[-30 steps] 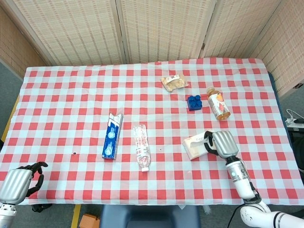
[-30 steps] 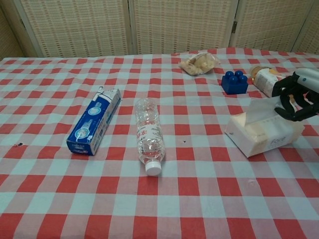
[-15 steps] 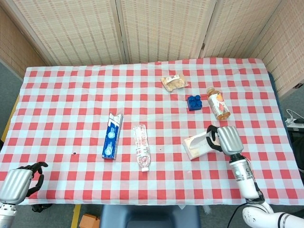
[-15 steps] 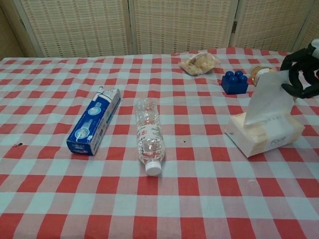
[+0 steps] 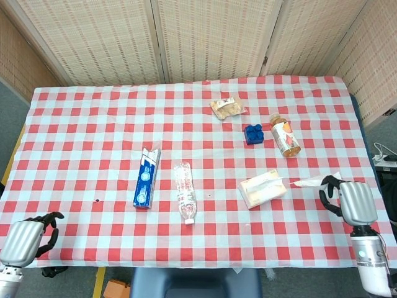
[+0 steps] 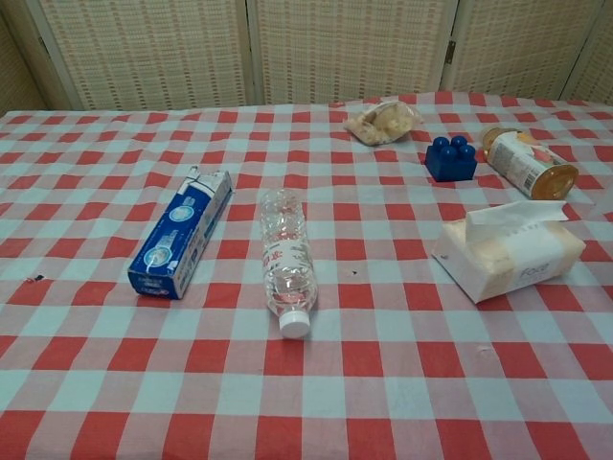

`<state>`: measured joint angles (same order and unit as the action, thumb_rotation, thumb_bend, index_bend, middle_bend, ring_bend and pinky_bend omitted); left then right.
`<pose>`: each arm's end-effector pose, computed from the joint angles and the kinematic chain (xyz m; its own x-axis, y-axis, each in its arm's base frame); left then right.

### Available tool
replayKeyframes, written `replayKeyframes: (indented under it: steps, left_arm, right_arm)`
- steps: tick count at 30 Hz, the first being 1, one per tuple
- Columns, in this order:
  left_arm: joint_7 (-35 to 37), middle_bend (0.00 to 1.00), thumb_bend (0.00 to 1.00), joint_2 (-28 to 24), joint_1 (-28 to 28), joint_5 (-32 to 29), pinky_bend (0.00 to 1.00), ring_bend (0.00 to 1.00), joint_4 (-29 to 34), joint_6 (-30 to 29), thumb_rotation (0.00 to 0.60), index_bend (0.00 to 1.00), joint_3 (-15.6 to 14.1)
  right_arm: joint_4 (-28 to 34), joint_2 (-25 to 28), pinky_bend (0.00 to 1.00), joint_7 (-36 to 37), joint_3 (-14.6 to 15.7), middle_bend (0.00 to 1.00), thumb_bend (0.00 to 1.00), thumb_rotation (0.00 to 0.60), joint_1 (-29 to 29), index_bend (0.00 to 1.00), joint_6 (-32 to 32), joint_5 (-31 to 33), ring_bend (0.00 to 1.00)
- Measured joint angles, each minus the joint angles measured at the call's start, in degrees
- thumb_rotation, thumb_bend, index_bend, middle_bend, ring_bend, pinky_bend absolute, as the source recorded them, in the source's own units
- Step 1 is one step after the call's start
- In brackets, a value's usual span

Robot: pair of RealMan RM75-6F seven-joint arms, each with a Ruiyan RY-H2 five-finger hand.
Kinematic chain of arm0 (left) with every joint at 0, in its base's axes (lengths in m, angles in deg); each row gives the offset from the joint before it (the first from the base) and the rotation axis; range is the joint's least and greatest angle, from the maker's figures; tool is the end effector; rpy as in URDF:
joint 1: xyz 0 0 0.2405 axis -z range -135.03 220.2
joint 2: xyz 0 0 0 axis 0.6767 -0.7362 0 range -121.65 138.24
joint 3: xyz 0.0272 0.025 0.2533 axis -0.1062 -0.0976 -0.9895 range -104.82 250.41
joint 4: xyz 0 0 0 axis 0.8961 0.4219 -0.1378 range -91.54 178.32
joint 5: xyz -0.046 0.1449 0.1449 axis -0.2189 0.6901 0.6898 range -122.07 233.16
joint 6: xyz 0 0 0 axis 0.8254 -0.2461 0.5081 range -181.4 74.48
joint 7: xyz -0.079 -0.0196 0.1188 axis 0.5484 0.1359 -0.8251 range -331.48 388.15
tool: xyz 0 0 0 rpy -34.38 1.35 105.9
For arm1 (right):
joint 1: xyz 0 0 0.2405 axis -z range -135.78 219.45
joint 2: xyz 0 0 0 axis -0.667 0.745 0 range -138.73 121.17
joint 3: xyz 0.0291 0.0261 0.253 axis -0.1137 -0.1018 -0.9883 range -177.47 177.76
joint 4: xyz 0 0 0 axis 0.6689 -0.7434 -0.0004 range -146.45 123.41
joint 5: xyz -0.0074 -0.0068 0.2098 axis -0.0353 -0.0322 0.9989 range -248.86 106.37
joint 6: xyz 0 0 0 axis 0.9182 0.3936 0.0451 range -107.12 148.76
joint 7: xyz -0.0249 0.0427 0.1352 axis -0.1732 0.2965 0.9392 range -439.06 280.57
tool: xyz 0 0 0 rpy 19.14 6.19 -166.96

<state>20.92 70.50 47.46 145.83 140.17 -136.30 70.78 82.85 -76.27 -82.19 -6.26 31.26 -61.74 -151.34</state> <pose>-0.2972 0.1607 0.1425 0.4833 0.1171 0.8676 0.8750 -0.0960 -0.4745 -0.2885 -0.2221 0.1447 0.3375 0.0376 0.9406 -0.9410 -0.0115 0.3382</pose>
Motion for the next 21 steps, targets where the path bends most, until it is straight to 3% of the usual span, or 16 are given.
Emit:
replayKeyframes:
  steps: [3, 6, 8, 11, 13, 16, 21]
  left_arm:
    - [-0.2, 0.5, 0.54, 0.1, 0.1, 0.0, 0.61, 0.57, 0.0, 0.1, 0.6, 0.38, 0.0]
    - [-0.2, 0.5, 0.54, 0.1, 0.1, -0.2, 0.61, 0.57, 0.0, 0.1, 0.6, 0.38, 0.0]
    - [-0.1, 0.5, 0.54, 0.1, 0.1, -0.4, 0.61, 0.57, -0.1, 0.2, 0.6, 0.38, 0.1]
    - [-0.1, 0.5, 0.54, 0.1, 0.1, -0.3, 0.61, 0.57, -0.2, 0.2, 0.6, 0.38, 0.0]
    - [-0.1, 0.5, 0.54, 0.1, 0.1, -0.2, 0.61, 0.57, -0.2, 0.2, 0.6, 0.38, 0.0]
    - [-0.1, 0.5, 0.54, 0.1, 0.1, -0.2, 0.61, 0.57, -0.3, 0.2, 0.6, 0.38, 0.0]
    - [0.1, 0.5, 0.54, 0.2, 0.2, -0.6, 0.61, 0.57, -0.5, 0.5, 0.6, 0.38, 0.1]
  right_arm:
    - [-1.4, -0.4, 1.0, 1.3, 0.5, 0.71, 0.78, 0.6, 0.6, 0.77, 0.3, 0.7, 0.78]
    - [-1.6, -0.5, 1.0, 1.7, 0.5, 0.71, 0.74, 0.6, 0.6, 0.63, 1.2, 1.1, 0.76]
    - [-1.7, -0.5, 1.0, 2.3, 0.5, 0.71, 0.59, 0.6, 0.6, 0.54, 1.5, 1.2, 0.74]
    - [-1.9, -0.5, 1.0, 4.0, 0.5, 0.67, 0.28, 0.6, 0.8, 0.46, 1.2, 0.2, 0.69]
    - [-2.1, -0.8, 1.0, 4.5, 0.4, 0.63, 0.17, 0.6, 1.0, 0.43, 0.3, -0.5, 0.67]
    - [-2.2, -1.1, 1.0, 4.6, 0.4, 0.61, 0.06, 0.6, 1.4, 0.38, -0.8, -1.5, 0.66]
    - [-1.6, -0.8, 1.0, 4.9, 1.0, 0.61, 0.02, 0.6, 1.8, 0.29, -1.0, -2.7, 0.66]
